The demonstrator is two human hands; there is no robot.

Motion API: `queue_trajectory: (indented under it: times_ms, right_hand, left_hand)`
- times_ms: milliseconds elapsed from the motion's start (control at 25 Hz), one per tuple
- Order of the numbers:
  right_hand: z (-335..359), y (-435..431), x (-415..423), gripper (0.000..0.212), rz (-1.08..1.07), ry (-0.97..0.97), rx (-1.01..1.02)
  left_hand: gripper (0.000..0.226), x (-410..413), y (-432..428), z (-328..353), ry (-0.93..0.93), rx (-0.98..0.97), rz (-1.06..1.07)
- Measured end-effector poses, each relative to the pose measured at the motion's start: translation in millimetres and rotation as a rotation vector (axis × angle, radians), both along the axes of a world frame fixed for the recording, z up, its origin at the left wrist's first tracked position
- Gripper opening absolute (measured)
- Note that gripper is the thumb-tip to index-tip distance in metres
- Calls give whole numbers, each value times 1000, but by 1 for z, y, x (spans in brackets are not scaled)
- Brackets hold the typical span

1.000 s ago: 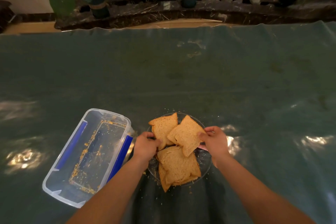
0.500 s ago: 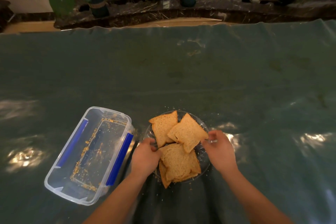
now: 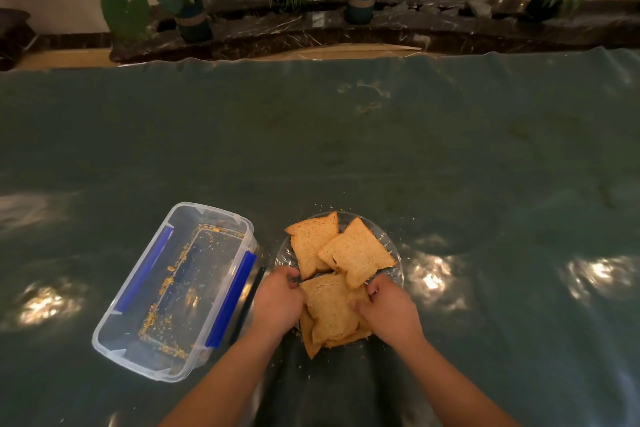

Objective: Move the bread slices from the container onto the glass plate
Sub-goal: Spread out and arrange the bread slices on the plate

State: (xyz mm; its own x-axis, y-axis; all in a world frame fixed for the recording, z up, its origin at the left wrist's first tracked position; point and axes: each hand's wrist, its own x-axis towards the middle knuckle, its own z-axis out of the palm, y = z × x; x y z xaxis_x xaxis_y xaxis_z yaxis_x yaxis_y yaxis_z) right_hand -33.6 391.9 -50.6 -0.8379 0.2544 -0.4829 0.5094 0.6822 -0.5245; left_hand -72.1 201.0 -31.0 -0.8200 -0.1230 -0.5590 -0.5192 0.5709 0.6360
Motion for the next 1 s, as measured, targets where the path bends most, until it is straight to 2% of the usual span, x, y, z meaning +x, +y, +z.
queue_trajectory:
  times_ms: [200,320,480,640,840,1000]
  right_hand:
    - [-4,-1,1,23,-198,-67,-216]
    - [-7,0,0,18,-209,-88,-276]
    - [-5,-1,1,11,-240,-106,-317]
    - [3,-1,2,17,-219,-112,-319]
    - [14,-3,12,22,-425,-208,-682]
    - [24,-1,22,17,-507,-270,-832]
  left_hand:
    - [58,2,-10,-4,-100,262,152]
    - [63,5,-13,-3,-148,352,111]
    - [55,3,-13,-2,-101,281,-35]
    - [42,4,-19,-3,-54,290,48]
    - [41,10,-24,-2,18,260,165]
    - [38,13,-25,1,32,329,255]
